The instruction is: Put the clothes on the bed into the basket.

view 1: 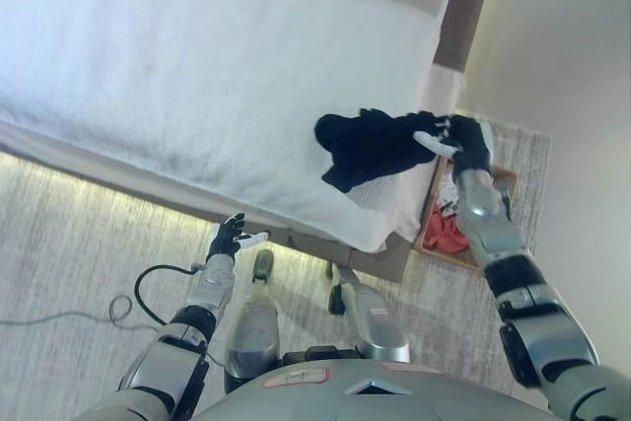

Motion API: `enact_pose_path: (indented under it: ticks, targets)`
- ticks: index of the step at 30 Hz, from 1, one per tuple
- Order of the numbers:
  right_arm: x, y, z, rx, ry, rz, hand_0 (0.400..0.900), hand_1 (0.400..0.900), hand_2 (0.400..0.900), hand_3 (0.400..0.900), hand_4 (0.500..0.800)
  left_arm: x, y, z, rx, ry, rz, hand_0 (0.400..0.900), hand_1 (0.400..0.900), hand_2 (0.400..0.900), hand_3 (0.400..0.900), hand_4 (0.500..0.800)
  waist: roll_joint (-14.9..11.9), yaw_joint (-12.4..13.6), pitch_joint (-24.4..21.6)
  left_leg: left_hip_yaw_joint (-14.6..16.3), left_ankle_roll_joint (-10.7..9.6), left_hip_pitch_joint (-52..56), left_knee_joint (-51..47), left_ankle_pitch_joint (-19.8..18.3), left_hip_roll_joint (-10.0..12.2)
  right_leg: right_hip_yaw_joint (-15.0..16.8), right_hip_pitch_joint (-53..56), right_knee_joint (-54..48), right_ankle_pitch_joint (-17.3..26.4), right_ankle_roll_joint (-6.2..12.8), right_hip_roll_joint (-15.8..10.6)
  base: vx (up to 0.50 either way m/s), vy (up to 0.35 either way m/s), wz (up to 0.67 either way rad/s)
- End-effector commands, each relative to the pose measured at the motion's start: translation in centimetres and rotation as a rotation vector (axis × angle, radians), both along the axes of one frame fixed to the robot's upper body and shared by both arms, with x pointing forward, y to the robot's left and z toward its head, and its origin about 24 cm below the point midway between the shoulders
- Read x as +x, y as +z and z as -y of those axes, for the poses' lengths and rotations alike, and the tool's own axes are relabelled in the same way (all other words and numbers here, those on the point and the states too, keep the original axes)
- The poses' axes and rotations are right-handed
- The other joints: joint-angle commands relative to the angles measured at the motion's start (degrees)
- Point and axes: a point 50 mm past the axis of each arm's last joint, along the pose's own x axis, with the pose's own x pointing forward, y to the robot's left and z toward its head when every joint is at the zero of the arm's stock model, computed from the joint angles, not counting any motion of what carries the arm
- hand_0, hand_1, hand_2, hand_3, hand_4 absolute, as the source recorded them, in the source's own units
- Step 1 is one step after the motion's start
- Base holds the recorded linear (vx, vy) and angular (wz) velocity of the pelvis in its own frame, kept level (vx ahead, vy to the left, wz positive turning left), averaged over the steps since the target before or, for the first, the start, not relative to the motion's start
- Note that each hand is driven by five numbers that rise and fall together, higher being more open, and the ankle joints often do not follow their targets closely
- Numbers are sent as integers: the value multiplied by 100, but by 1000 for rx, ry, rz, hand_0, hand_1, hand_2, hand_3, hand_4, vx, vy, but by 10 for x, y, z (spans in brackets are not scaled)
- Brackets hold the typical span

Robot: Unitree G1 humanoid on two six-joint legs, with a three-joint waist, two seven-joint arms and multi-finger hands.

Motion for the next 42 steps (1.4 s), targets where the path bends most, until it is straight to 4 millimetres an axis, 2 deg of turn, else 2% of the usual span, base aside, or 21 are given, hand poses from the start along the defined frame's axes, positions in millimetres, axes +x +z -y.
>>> enact_pose_path:
  ticks: [1, 5, 6, 10, 12, 13, 20, 21, 23, 24, 26, 32, 37, 42]
  targets:
    - [-3, 45, 32, -16, -140, 268, 400, 400, 400, 400, 500, -8, -2, -5, 16, -29, 0, 900, 900, 900, 900, 800, 269, -146, -927, 425, 132, 261, -7, -279, -2, 160, 492, 270, -647, 315, -162, 29, 5, 5]
    - [-17, 42, 55, -14, -294, 281, 400, 400, 400, 400, 500, -18, -8, -5, 1, -11, -26, 900, 900, 900, 900, 800, 375, -183, -1248, 435, 156, 456, -7, -361, -2, 139, 725, 284, -741, 328, -179, 45, 8, 0]
    - [-23, 39, 65, 13, -388, 290, 400, 400, 400, 400, 500, -23, -10, -5, -3, -6, -33, 900, 900, 900, 900, 800, 424, -191, -1352, 441, 167, 522, -7, -393, 3, 139, 795, 297, -777, 329, -181, 38, -3, -2]
    - [-29, 34, 77, 26, -482, 281, 400, 400, 400, 400, 500, -30, -14, -5, -9, 3, -58, 900, 900, 900, 900, 800, 477, -191, -1473, 463, 172, 612, -7, -435, 14, 155, 888, 297, -809, 324, -172, 24, -10, -4]
    - [-29, 38, 78, 20, -498, 294, 400, 400, 400, 400, 500, -33, -15, -5, -14, 10, -63, 900, 900, 900, 900, 800, 508, -200, -1506, 486, 176, 656, -7, -453, 14, 175, 927, 302, -825, 316, -161, 17, -13, -3]
    - [-33, 30, 84, 27, -529, 257, 400, 400, 400, 400, 500, -35, -16, -4, -14, 5, -70, 900, 900, 900, 900, 800, 523, -197, -1520, 486, 180, 678, -7, -464, 14, 176, 953, 312, -842, 313, -159, 0, 0, 0]
    - [-35, 17, 94, 29, -581, 164, 400, 400, 400, 400, 500, -45, -21, -2, -19, 1, -108, 900, 900, 900, 900, 800, 598, -178, -1514, 494, 179, 792, -7, -479, 17, 205, 1078, 293, -833, 296, -153, 2, -5, 0]
    - [-41, 3, 102, 54, -631, 95, 400, 400, 400, 400, 500, -46, -22, -3, -14, -4, -115, 900, 900, 900, 900, 800, 604, -152, -1530, 483, 166, 786, -7, -469, 22, 184, 1107, 269, -836, 294, -148, 12, -18, 5]
    - [-39, 4, 103, 60, -636, 90, 400, 400, 400, 400, 500, -47, -23, -3, -13, -3, -117, 900, 900, 900, 900, 800, 610, -144, -1526, 474, 161, 782, -7, -463, 25, 178, 1117, 254, -831, 292, -148, 3, -16, 5]
    - [-45, -4, 111, 68, -665, 45, 400, 400, 400, 400, 500, -47, -22, -3, -13, -7, -115, 900, 900, 900, 900, 800, 620, -137, -1525, 467, 154, 773, -7, -455, 23, 166, 1128, 243, -831, 292, -152, -7, -20, 6]
    - [-43, -6, 113, 90, -680, 24, 400, 400, 400, 400, 500, -48, -23, -5, -13, -1, -120, 900, 900, 900, 900, 800, 641, -123, -1524, 458, 138, 754, -7, -434, 23, 135, 1141, 220, -828, 291, -155, -13, -21, 7]
    - [-68, -22, 145, 180, -816, -126, 400, 400, 400, 400, 500, -51, -23, -9, -17, -3, -129, 900, 900, 900, 900, 800, 694, -48, -1512, 386, 97, 699, -7, -393, 18, 34, 1181, 170, -839, 284, -164, -6, -22, 9]
    - [-77, -22, 158, 122, -795, -253, 400, 400, 400, 400, 500, -55, -24, -15, -10, 9, -150, 900, 900, 900, 900, 800, 679, -24, -1471, 339, 68, 671, -7, -359, 18, -32, 1225, 143, -833, 271, -174, 0, -17, 6]
    - [-75, -11, 168, 97, -798, -276, 400, 400, 400, 400, 500, -61, -29, -16, -8, 15, -188, 900, 900, 900, 900, 800, 616, -27, -1451, 320, 32, 654, -7, -351, 38, -80, 1266, 93, -829, 256, -165, 15, -13, 4]
